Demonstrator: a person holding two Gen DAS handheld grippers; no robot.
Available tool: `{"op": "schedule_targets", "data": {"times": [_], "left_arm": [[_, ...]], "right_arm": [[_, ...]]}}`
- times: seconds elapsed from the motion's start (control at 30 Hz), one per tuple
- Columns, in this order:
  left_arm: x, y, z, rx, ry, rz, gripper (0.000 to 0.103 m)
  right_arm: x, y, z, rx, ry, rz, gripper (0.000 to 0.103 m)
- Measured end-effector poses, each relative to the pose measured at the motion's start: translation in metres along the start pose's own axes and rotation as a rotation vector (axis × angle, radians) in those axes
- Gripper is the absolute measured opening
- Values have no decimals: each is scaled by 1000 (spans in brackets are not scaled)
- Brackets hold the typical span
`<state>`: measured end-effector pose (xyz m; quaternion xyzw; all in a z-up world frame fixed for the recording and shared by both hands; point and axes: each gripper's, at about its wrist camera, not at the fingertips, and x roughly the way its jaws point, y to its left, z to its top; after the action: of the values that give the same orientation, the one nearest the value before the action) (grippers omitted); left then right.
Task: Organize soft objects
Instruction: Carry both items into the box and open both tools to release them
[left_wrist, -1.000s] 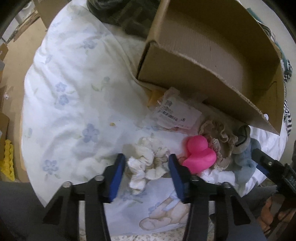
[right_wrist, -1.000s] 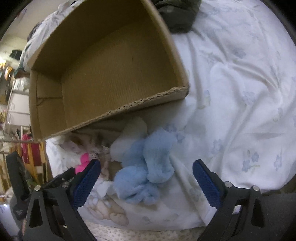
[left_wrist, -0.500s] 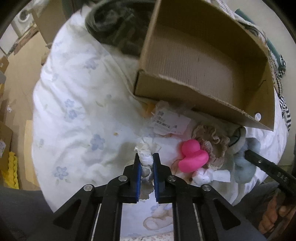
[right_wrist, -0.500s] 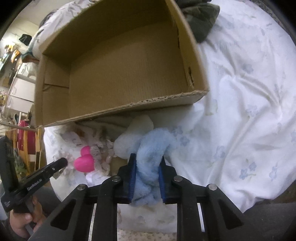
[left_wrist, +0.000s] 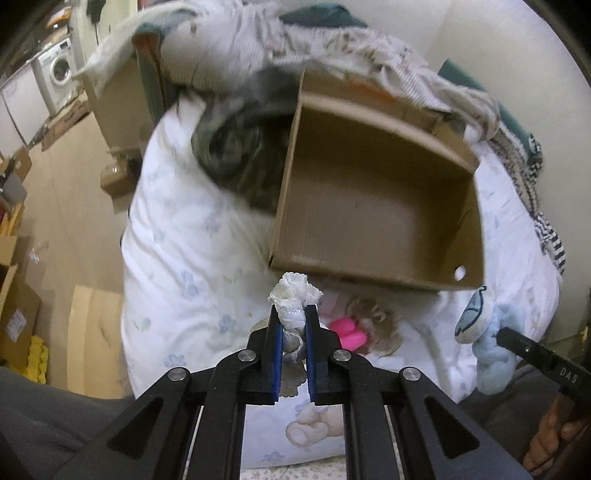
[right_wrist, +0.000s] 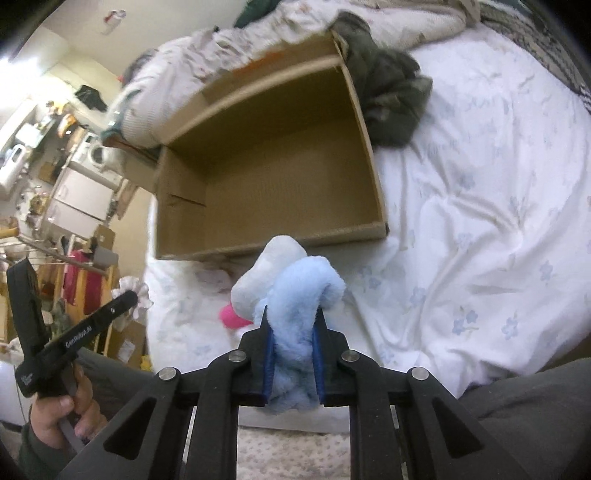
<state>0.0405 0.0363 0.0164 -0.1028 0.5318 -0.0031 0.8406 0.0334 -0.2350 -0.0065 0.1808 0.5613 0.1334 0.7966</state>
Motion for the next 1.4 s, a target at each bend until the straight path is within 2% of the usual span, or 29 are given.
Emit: {"op": "schedule_targets", "data": {"times": [0.23, 0.37, 0.5, 0.83, 1.0, 1.13, 1.4], "left_arm": [[-32, -14, 25, 45, -81, -17, 9], [-33, -23, 39, 86, -106, -25, 10], [-25, -28, 57, 105, -116, -42, 10], [18, -41, 87, 143, -86, -79, 10], [45, -51, 90, 170, -61, -73, 10], [69, -59, 86, 212, -53, -37, 10], [100, -64, 83, 192, -10, -44, 10]], "right_arm": [[-16, 35, 17, -43, -88, 54, 18], [-30, 45, 32, -59, -165, 96, 18], [-29, 51, 51, -47, -191, 121, 18], [14, 51, 85, -47, -157, 105, 18], [46, 42, 92, -33, -133, 80, 18], [70, 32, 91, -28, -122, 49, 18], [93, 21, 90, -7, -92, 4, 19]]}}
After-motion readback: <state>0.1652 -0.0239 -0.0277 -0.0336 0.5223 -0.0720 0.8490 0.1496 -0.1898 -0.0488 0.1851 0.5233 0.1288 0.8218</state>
